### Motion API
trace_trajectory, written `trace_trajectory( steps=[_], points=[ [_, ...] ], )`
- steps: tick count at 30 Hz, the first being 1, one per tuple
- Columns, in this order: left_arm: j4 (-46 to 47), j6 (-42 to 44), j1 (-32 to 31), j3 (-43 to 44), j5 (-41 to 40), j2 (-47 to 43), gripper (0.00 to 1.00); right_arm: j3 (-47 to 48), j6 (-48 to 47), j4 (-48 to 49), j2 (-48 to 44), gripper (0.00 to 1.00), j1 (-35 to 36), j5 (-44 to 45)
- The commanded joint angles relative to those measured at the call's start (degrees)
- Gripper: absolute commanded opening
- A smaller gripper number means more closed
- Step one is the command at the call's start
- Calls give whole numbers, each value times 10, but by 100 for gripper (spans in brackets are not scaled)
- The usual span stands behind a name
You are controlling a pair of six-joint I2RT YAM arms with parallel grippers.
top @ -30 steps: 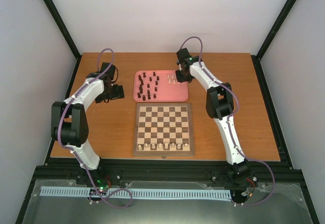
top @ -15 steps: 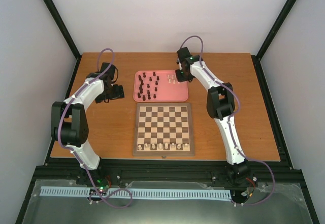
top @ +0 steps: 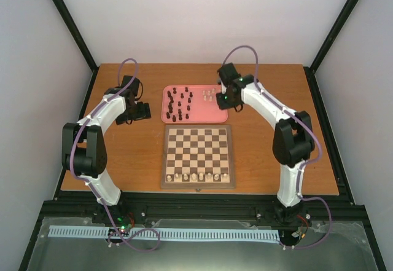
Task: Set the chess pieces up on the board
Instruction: Pick up the chess piece from the storage box, then place the chess piece on the chessboard.
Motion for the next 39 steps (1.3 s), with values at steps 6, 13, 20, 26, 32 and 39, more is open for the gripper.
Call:
trace_trajectory(
  steps=[6,13,20,26,32,39],
  points=[
    [14,-5,-2,11,11,-22,100,-270,112,9,-224,6,124,34],
    [21,-8,-2,-3,18,-34,100,-407,192,45,-305,6,189,38],
    [20,-8,-2,-4,17,-40,100,-451,227,66,-302,6,223,31],
    [21,-8,-2,-7,13,-44,100,-483,247,52,-334,6,246,25],
    [21,-7,-2,-10,13,-46,100,-504,258,38,-357,6,266,25],
    [20,-6,-2,-12,11,-48,100,-513,267,28,-366,6,284,17]
  ],
)
